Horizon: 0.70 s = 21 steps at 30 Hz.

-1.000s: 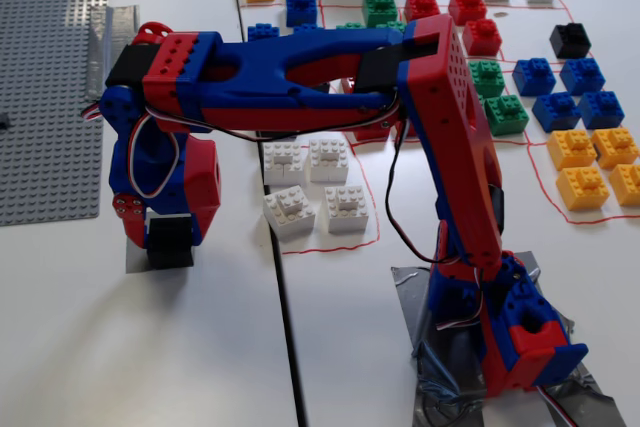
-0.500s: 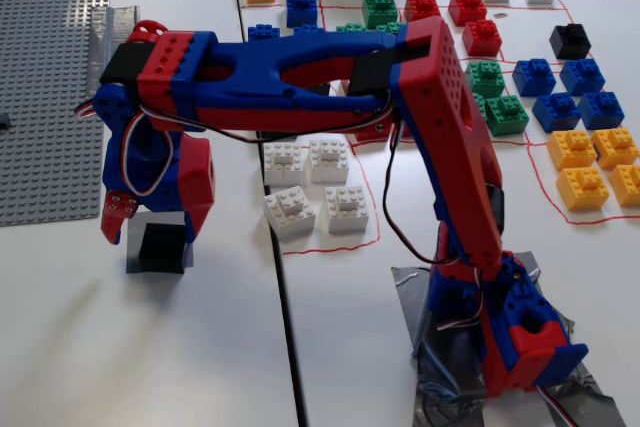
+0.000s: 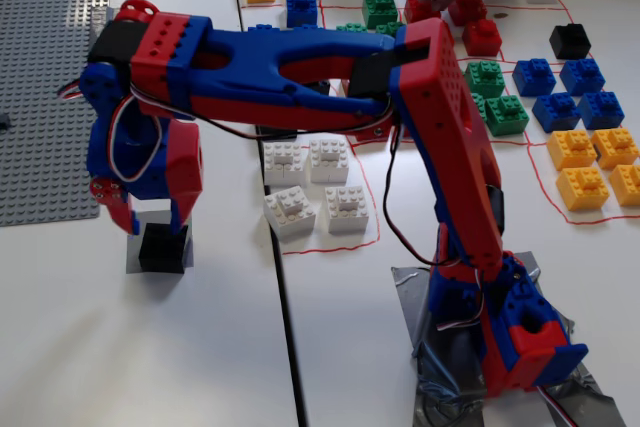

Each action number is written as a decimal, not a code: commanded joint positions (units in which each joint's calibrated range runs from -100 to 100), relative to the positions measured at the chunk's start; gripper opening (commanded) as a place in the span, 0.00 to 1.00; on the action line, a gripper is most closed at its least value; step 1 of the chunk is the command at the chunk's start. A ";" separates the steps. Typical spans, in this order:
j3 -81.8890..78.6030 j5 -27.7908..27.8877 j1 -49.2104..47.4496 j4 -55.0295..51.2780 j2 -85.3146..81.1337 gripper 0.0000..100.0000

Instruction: Grab the block and put it in the grey marker

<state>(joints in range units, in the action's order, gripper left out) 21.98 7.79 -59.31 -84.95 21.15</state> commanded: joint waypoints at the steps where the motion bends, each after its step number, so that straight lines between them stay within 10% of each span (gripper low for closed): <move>1: 6.81 -1.27 -0.06 -1.99 -6.80 0.00; 21: 10.26 -6.69 14.56 -12.45 -18.92 0.00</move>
<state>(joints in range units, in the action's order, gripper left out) 29.43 1.78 -46.58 -96.84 9.05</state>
